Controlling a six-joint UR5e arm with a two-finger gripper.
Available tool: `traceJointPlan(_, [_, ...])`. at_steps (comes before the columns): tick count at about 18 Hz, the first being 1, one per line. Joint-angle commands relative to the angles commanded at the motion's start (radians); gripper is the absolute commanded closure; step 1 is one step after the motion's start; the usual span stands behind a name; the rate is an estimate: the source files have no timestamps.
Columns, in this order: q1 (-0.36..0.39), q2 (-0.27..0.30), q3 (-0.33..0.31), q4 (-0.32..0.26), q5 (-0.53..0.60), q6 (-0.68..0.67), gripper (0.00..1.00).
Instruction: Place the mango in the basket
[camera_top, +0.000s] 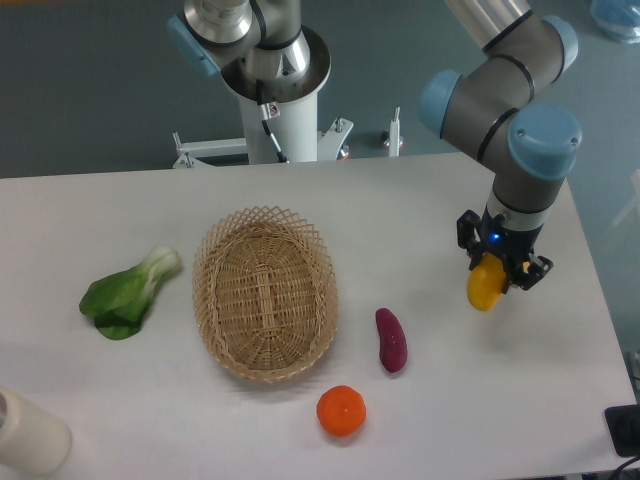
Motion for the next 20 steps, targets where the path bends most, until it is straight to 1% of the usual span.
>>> traceJointPlan(10, [-0.003, -0.002, 0.003, -0.003, 0.0, -0.002, 0.5])
traceJointPlan(13, [-0.008, -0.003, -0.003, -0.011, 0.034, -0.002, 0.49])
traceJointPlan(18, [-0.063, 0.005, -0.008, -0.018, 0.037, -0.018, 0.5])
traceJointPlan(20, [-0.09, 0.009, -0.009, -0.02, 0.031, -0.049, 0.51])
